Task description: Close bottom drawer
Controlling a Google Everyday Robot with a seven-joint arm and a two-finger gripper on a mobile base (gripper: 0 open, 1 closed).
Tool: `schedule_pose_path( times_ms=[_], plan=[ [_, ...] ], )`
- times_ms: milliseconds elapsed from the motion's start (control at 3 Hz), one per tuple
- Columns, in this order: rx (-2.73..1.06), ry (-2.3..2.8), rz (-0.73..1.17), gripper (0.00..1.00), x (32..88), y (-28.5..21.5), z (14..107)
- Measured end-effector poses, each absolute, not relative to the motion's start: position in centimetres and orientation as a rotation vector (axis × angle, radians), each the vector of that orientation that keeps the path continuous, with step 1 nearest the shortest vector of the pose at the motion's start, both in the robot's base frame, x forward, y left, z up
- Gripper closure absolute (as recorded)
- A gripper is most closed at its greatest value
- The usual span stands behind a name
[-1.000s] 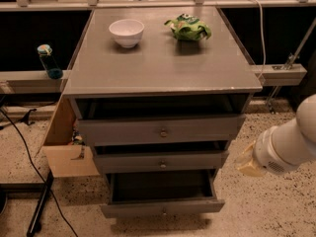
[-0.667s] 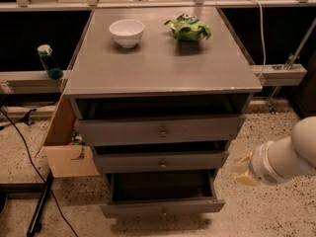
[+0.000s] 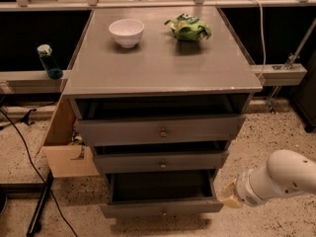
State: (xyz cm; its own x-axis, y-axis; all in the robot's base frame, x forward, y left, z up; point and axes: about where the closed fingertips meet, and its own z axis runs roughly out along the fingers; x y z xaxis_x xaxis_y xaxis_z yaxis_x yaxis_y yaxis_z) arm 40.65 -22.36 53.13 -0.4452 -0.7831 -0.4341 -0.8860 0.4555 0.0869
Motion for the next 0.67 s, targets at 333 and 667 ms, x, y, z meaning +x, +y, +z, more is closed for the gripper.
schedule_pose_path(
  times_ms=[333,667],
  plan=[
    [-1.418,2.380,0.440,1.00,40.6,-22.3,52.9],
    [-1.444,2.397,0.475,1.00,39.7,-22.4,50.1]
  ],
)
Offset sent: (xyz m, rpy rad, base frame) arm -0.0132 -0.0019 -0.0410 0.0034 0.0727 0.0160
